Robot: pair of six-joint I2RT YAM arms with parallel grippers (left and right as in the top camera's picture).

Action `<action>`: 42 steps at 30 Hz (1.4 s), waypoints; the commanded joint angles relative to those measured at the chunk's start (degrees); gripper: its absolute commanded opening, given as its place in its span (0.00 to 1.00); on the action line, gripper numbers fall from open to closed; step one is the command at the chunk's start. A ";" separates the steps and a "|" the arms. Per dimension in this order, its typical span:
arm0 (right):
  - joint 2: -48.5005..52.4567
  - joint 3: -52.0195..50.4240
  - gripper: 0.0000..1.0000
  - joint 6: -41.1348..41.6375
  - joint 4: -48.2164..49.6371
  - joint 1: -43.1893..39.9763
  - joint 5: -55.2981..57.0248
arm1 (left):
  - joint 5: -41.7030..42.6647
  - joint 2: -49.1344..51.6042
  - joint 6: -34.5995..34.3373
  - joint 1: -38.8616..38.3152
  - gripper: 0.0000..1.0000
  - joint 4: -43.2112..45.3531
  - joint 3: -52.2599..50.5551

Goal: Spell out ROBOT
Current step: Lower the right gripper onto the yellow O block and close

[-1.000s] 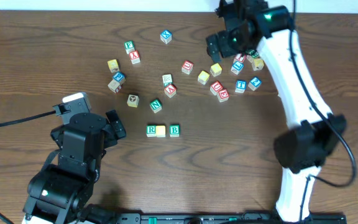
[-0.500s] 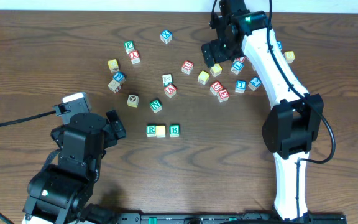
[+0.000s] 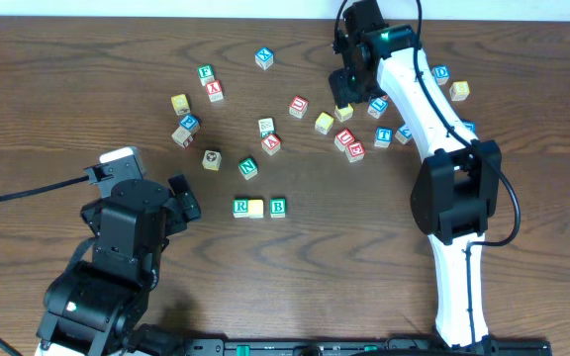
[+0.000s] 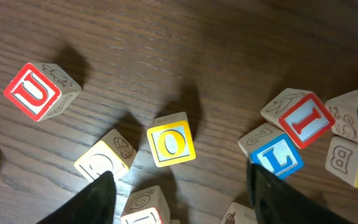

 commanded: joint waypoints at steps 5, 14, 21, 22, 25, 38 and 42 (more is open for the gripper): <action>1.07 0.96 0.64 0.35 0.17 0.13 0.46 | -0.76 -0.04 0.79 0.28 0.99 -0.07 1.31; 3.63 0.96 0.66 0.33 1.01 1.03 0.46 | -0.76 -0.04 0.79 0.28 0.99 -0.04 1.31; 4.66 0.94 0.68 0.11 2.40 1.62 0.46 | -0.76 -0.02 0.79 0.28 0.99 -0.07 1.31; 4.79 0.94 0.68 -0.02 2.45 1.62 0.48 | -0.76 -0.02 0.81 0.28 0.99 -0.04 1.31; 5.16 0.94 0.67 -0.33 2.47 1.62 0.50 | -0.76 -0.04 0.79 0.28 0.99 -0.04 1.31; 6.93 0.92 0.62 -0.76 3.28 1.60 1.99 | -0.76 -0.04 0.79 0.28 0.99 -0.04 1.31; 6.93 0.90 0.61 -0.85 3.65 1.55 2.43 | -0.76 -0.04 0.79 0.28 0.99 -0.04 1.31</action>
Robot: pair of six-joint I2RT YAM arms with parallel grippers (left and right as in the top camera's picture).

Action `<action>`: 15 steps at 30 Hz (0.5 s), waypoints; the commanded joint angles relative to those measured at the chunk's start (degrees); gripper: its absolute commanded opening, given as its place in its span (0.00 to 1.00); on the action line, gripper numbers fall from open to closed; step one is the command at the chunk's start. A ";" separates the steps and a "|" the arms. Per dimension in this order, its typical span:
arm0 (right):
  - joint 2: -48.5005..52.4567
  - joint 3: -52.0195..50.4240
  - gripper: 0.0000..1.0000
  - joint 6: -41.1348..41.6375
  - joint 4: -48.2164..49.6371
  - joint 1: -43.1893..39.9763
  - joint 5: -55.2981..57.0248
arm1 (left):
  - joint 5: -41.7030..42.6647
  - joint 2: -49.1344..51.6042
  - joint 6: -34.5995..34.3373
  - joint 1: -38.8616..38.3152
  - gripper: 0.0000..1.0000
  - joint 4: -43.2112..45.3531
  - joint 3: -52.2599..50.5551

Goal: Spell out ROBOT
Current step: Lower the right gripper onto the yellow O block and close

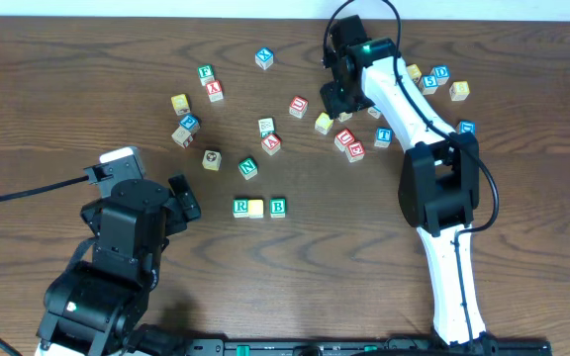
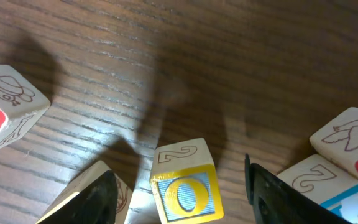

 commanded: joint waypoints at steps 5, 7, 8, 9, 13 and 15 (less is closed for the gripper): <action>0.70 0.42 0.59 -0.74 0.28 0.11 0.96 | -0.76 -0.02 0.81 0.28 0.99 -0.04 1.31; 0.70 -0.11 0.59 -0.76 0.52 0.09 0.96 | -0.79 -0.02 0.79 0.28 0.99 -0.04 1.31; 0.70 -0.39 0.58 -1.01 0.57 0.09 0.92 | -0.76 -0.04 0.79 0.28 0.99 -0.04 1.31; 0.70 -0.79 0.58 -1.16 0.68 0.09 0.96 | -0.76 -0.02 0.79 0.28 0.99 -0.04 1.31; 0.70 -2.54 0.56 -1.18 0.90 0.09 1.81 | -0.76 -0.04 0.79 0.28 0.99 -0.04 1.31; 0.70 -3.45 0.54 -1.60 1.03 0.09 1.97 | -0.76 -0.04 0.79 0.28 0.99 -0.07 1.31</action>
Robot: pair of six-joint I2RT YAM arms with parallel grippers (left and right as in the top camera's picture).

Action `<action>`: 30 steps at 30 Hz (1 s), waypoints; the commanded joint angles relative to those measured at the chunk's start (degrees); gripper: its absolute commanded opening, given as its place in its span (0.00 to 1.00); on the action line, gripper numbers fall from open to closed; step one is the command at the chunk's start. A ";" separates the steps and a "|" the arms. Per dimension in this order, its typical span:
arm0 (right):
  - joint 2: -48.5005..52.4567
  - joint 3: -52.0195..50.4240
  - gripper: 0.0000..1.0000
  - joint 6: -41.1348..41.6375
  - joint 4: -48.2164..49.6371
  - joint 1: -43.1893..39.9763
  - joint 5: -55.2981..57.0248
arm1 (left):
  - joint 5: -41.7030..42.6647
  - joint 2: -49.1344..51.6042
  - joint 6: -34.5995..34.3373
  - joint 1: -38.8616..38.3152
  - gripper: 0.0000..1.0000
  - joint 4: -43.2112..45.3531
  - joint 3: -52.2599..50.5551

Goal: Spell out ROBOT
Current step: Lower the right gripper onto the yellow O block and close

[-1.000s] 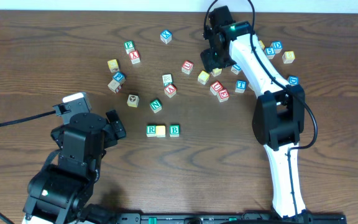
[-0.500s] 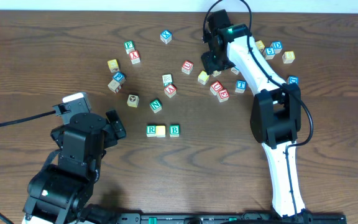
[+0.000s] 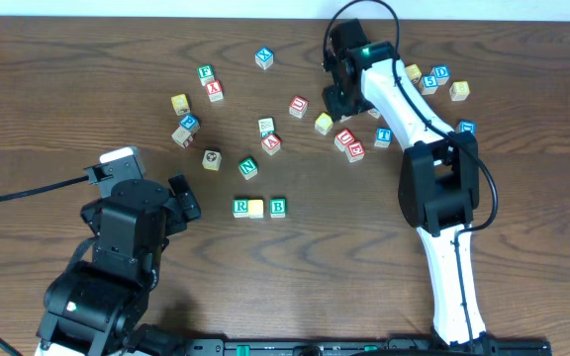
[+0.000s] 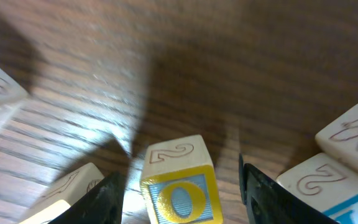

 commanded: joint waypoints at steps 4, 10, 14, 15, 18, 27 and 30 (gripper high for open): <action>0.70 -1.86 0.53 -0.87 0.15 0.09 1.57 | -0.76 -0.04 0.79 0.28 0.99 -0.07 1.31; 0.70 -1.86 0.45 -0.87 0.48 0.09 2.19 | -0.76 -0.04 0.79 0.28 0.99 -0.04 1.31; 0.70 -1.86 0.41 -0.87 1.16 0.09 2.21 | -0.76 -0.04 0.79 0.28 0.99 -0.07 1.31; 0.70 -1.86 0.40 -0.87 1.31 0.09 2.21 | -0.76 -0.04 0.79 0.28 0.99 -0.04 1.31; 0.70 -1.86 0.37 -0.87 1.81 0.09 2.19 | -0.76 -0.02 0.79 0.28 0.99 -0.07 1.31; 0.70 -1.86 0.21 -0.85 2.82 0.20 1.95 | -0.76 -0.02 0.79 0.28 0.99 -0.04 1.31; 0.70 -1.86 0.11 -0.81 2.73 0.20 1.95 | -0.76 -0.02 0.79 0.28 0.99 -0.07 1.31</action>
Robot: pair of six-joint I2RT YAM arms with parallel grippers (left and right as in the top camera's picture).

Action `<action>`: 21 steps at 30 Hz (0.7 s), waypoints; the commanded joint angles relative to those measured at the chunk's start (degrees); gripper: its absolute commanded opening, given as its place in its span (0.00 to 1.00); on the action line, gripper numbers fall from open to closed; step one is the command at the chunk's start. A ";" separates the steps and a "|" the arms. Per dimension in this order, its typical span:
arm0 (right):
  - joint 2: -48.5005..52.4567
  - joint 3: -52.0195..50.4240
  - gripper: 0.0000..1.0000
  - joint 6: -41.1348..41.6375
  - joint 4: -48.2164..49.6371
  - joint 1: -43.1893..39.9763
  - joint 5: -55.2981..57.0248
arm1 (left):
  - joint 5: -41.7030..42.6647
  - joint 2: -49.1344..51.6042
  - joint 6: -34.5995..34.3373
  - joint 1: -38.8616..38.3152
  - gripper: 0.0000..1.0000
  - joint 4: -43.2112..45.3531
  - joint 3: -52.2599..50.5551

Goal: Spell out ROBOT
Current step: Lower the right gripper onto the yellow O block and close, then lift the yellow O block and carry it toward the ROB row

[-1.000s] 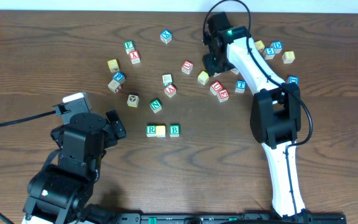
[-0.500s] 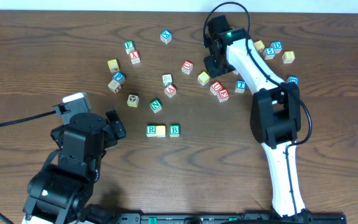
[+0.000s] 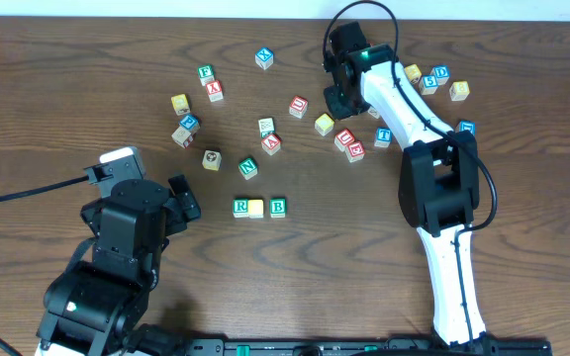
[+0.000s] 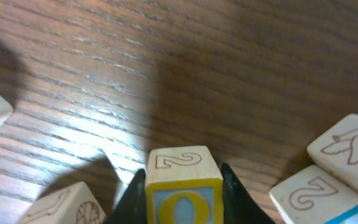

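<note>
A yellow-framed O block (image 4: 179, 163), a "2" carved on its upper side, sits on the dark wooden table between the black fingers (image 4: 229, 186) of my right gripper (image 4: 183, 180), which is shut on it. In the overhead view the right gripper (image 3: 339, 102) is among the far blocks and hides the O block. Near the table's middle stands a row: green R (image 3: 240, 207), a yellow block (image 3: 256, 208), green B (image 3: 278, 207). A blue T block (image 3: 383, 135) lies to the right. My left gripper (image 3: 183, 197) rests open at the near left, holding nothing.
Loose blocks crowd the held one: one at lower left (image 4: 61, 202), two at right (image 4: 347, 146) (image 4: 303, 199). Overhead, a yellow block (image 3: 325, 124), a red U (image 3: 299, 106), a green N (image 3: 248, 168) and several others lie scattered across the far half.
My right gripper's fingers stood apart on either side of the O block; now they touch both its sides. The left arm and the R, yellow, B row have not moved.
My right gripper hung open high above the O block with several blocks around it. Then it was lower, the block between its open fingers, then lower still. Now it is shut on the block. The row and left arm stayed put throughout.
</note>
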 commanded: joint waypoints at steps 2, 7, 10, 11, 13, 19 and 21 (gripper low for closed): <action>0.70 -0.39 0.06 0.24 -0.31 0.20 0.44 | -0.76 -0.04 0.79 0.28 0.99 -0.07 1.31; 0.63 -0.33 0.06 0.42 -0.26 0.22 0.46 | -0.79 -0.02 0.79 0.28 1.00 -0.07 1.31; 0.09 0.11 0.05 0.44 -0.66 0.24 0.44 | -0.76 -0.04 0.79 0.28 0.99 -0.04 1.31; -0.33 0.42 0.04 0.44 -1.18 0.24 0.46 | -0.76 -0.02 0.79 0.28 0.99 -0.04 1.31; -1.60 1.29 0.01 0.44 -2.49 0.24 0.46 | -0.76 -0.02 0.79 0.28 0.99 -0.04 1.31; -7.69 4.09 0.02 1.31 -6.16 0.31 0.44 | -0.76 -0.04 0.79 0.28 0.99 -0.07 1.31; -10.80 4.20 0.02 2.86 -7.34 0.48 0.44 | -0.76 -0.04 0.79 0.28 0.99 -0.04 1.31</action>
